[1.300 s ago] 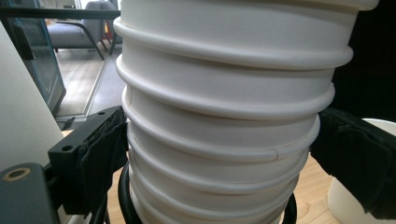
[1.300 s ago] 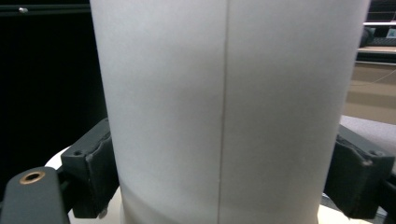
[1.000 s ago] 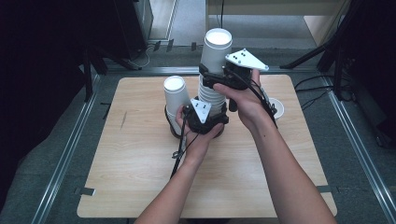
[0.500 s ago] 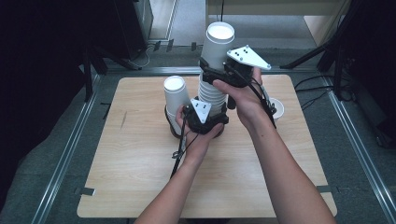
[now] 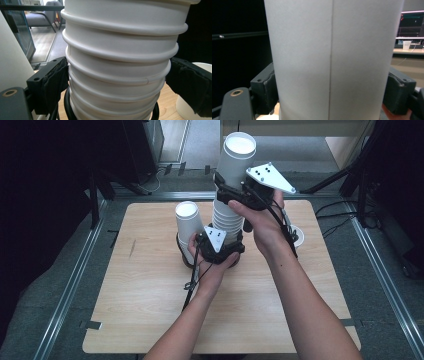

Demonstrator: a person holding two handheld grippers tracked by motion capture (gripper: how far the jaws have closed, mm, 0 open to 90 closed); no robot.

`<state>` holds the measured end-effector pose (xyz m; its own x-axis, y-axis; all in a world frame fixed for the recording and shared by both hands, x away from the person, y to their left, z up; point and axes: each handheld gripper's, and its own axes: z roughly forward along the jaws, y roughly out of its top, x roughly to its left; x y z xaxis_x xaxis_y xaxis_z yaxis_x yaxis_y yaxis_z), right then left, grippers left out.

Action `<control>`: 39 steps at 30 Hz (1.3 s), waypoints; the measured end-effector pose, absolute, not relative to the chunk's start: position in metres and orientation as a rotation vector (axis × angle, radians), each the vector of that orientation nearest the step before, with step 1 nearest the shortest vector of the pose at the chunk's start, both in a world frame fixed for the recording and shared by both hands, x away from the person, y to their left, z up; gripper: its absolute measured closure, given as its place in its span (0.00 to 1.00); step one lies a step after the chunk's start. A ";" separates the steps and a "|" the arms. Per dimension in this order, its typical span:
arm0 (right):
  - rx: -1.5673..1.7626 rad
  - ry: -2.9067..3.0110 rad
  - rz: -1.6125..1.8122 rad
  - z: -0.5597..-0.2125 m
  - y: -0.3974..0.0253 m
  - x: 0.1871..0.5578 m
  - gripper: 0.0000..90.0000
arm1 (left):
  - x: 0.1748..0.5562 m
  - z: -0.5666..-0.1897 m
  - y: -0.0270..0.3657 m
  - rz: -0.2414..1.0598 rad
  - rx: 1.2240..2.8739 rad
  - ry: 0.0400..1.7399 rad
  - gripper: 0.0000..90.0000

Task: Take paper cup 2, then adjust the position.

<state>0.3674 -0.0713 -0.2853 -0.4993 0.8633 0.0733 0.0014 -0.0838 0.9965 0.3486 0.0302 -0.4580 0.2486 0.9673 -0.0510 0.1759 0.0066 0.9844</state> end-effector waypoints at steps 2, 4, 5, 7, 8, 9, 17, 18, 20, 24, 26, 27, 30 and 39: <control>0.958 1.508 1.676 -0.281 -0.073 0.364 0.18 | 0.348 -0.458 0.031 0.911 1.429 1.152 0.06; 0.960 1.505 1.691 -0.279 -0.075 0.362 0.18 | 0.349 -0.458 0.030 0.907 1.427 1.153 0.06; 0.960 1.503 1.699 -0.278 -0.076 0.360 0.18 | 0.349 -0.458 0.030 0.908 1.427 1.152 0.06; 0.956 1.495 1.702 -0.277 -0.078 0.358 0.18 | 0.349 -0.458 0.031 0.908 1.427 1.151 0.06; 0.953 1.490 1.705 -0.276 -0.080 0.358 0.18 | 0.349 -0.458 0.031 0.908 1.427 1.151 0.06; 0.956 1.485 1.712 -0.275 -0.081 0.357 0.18 | 0.349 -0.458 0.030 0.909 1.426 1.151 0.06; 0.958 1.442 1.714 -0.268 -0.094 0.355 0.18 | 0.349 -0.458 0.030 0.911 1.426 1.149 0.06; 0.962 1.438 1.715 -0.268 -0.097 0.355 0.18 | 0.349 -0.458 0.031 0.911 1.426 1.149 0.06; 0.963 1.430 1.706 -0.269 -0.102 0.354 0.18 | 0.349 -0.458 0.031 0.910 1.427 1.148 0.06; 0.982 1.411 1.706 -0.273 -0.115 0.351 0.18 | 0.349 -0.458 0.031 0.909 1.426 1.148 0.06; 0.991 1.402 1.703 -0.275 -0.122 0.350 0.18 | 0.349 -0.458 0.031 0.910 1.431 1.148 0.06; 0.997 1.399 1.701 -0.277 -0.125 0.349 0.18 | 0.349 -0.458 0.031 0.910 1.431 1.148 0.06; 0.997 1.394 1.684 -0.284 -0.134 0.345 0.18 | 0.348 -0.458 0.032 0.904 1.435 1.149 0.06; 1.026 1.377 1.647 -0.304 -0.161 0.336 0.18 | 0.346 -0.460 0.033 0.890 1.441 1.160 0.07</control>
